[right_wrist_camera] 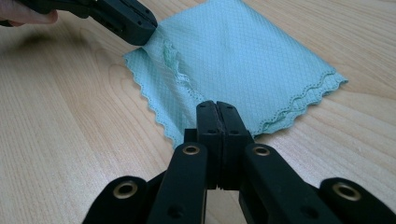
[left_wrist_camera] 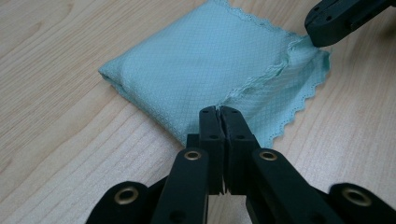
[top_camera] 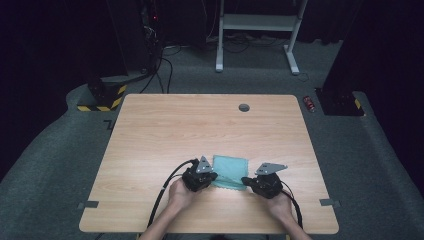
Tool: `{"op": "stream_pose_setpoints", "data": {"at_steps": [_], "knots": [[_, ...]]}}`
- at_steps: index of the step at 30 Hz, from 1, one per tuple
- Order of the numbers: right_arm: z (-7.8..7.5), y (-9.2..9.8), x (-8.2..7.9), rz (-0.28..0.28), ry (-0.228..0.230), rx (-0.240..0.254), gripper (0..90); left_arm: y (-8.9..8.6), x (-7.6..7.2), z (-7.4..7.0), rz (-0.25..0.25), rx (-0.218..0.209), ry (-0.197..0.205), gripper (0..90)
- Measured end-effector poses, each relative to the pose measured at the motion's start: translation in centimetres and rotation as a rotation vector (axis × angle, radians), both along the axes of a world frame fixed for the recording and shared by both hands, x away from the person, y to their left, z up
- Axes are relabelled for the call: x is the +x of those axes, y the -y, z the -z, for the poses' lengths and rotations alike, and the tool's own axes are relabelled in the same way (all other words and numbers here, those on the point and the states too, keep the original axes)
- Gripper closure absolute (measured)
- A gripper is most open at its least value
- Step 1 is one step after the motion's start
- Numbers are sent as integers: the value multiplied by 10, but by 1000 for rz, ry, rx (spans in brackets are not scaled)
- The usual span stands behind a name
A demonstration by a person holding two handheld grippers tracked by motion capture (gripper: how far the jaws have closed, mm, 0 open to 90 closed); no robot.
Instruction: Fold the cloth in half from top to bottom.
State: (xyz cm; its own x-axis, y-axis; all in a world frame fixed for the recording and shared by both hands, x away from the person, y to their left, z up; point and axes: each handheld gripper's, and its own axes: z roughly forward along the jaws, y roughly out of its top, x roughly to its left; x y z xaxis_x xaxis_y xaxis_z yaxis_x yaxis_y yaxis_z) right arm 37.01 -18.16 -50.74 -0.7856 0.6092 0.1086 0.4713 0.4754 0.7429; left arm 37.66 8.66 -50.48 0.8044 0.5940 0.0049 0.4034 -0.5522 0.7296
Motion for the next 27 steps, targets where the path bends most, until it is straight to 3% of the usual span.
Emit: {"op": "stream_pose_setpoints", "data": {"at_steps": [27], "knots": [[7,0,-2,0,-11,-2,895,-1,-4,7,-5,-9,-4,875]]}}
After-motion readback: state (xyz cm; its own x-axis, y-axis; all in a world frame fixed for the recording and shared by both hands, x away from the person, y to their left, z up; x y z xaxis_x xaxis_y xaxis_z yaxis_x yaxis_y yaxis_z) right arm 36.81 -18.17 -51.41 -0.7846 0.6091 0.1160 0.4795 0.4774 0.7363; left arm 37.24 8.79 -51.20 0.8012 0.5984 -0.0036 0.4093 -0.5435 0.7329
